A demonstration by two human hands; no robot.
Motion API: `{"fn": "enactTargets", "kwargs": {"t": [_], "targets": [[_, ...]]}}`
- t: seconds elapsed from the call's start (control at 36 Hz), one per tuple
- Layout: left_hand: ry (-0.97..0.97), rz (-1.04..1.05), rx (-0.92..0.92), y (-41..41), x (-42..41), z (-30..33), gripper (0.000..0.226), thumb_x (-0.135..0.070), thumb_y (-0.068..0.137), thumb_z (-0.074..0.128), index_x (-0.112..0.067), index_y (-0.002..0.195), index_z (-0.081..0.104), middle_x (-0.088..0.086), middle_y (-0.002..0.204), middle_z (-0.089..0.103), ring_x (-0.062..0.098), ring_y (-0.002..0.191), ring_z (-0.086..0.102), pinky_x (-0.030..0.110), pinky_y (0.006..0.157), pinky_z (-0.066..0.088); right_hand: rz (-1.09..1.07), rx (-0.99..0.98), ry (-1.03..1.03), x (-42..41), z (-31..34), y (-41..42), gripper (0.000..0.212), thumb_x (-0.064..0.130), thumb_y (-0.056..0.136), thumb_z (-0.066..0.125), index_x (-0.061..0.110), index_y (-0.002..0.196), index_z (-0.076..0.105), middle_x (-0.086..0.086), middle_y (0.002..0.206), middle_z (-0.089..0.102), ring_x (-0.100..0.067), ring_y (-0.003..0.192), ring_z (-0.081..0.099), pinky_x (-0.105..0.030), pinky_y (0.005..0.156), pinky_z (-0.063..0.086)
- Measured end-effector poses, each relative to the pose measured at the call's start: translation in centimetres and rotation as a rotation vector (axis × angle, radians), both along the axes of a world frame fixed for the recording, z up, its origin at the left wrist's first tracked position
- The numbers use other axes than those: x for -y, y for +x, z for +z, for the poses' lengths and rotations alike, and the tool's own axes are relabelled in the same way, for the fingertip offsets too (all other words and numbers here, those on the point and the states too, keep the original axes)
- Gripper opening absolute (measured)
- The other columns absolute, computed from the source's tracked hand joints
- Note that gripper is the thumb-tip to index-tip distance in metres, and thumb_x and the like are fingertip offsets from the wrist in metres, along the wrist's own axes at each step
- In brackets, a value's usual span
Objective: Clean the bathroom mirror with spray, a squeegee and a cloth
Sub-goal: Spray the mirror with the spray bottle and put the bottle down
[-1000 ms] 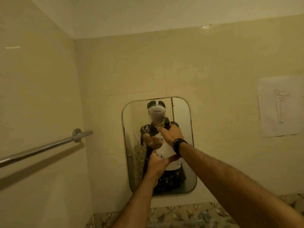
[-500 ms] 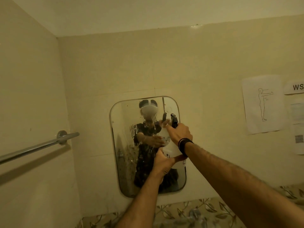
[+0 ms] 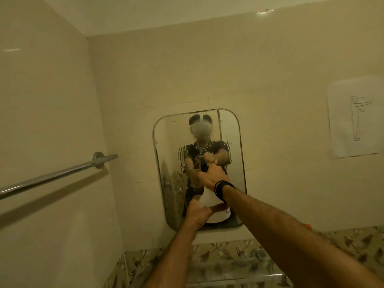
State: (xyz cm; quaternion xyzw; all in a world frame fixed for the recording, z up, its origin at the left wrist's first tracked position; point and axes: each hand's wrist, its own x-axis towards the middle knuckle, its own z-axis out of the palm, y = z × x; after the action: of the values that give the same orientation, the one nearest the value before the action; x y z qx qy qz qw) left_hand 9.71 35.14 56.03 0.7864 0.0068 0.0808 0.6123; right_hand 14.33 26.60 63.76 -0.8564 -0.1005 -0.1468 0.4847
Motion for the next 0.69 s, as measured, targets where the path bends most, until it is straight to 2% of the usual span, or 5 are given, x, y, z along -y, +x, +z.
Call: {"fn": "enactTargets", "kwargs": {"t": [0.17,0.28,0.39,0.53,0.69], "targets": [[0.008,0.032,-0.075,-1.5,-2.5,-0.4,0.06,-0.024,0.067,0.094,-0.013,0.115,0.059,0.008,0.121,0.068,0.028,0.109,0.063,0.045,0.096,0.054,-0.006,0.02,-0.077,-3.3,-1.3,-0.5,0.029,0.046,0.093,0.059,0.018,0.086,0.064,-0.002,0.087,0.068,-0.016,0.074,0.062,-0.022,0.053,0.037],[-0.019,-0.008,-0.084,-3.1,-4.0,-1.0,0.064,-0.014,0.08,0.085,-0.009,0.133,0.05,-0.005,0.119,0.048,0.031,0.124,0.055,0.029,0.09,0.045,0.062,-0.032,-0.015,-4.8,-2.8,-1.4,0.018,0.037,0.094,0.06,0.021,0.087,0.059,0.004,0.079,0.059,-0.009,0.068,0.053,-0.021,0.053,0.035],[0.042,0.016,-0.134,-3.5,-5.2,-3.1,0.059,-0.025,0.068,0.094,-0.011,0.116,0.062,0.002,0.125,0.068,0.021,0.108,0.064,0.033,0.086,0.055,0.041,-0.066,-0.042,-5.6,-5.0,-1.8,0.018,0.038,0.092,0.06,0.022,0.084,0.058,0.0,0.085,0.063,-0.016,0.075,0.058,-0.026,0.06,0.045],[0.037,-0.043,-0.195,-4.8,-5.1,-4.9,0.032,-0.018,0.081,0.085,-0.025,0.093,0.057,-0.011,0.086,0.062,0.014,0.09,0.066,0.011,0.051,0.047,0.012,-0.126,-0.142,-5.7,-7.9,-2.0,0.019,0.039,0.091,0.058,0.021,0.088,0.059,0.001,0.085,0.062,-0.015,0.073,0.056,-0.026,0.058,0.041],[0.021,-0.038,-0.284,-6.0,-4.3,-7.0,0.059,-0.026,0.084,0.083,-0.01,0.131,0.051,-0.002,0.102,0.057,0.011,0.083,0.056,0.012,0.047,0.044,-0.008,-0.207,-0.211,-5.5,-11.0,-2.4,0.027,0.046,0.087,0.059,0.021,0.096,0.062,-0.002,0.091,0.063,-0.023,0.086,0.061,-0.036,0.081,0.053]]}}
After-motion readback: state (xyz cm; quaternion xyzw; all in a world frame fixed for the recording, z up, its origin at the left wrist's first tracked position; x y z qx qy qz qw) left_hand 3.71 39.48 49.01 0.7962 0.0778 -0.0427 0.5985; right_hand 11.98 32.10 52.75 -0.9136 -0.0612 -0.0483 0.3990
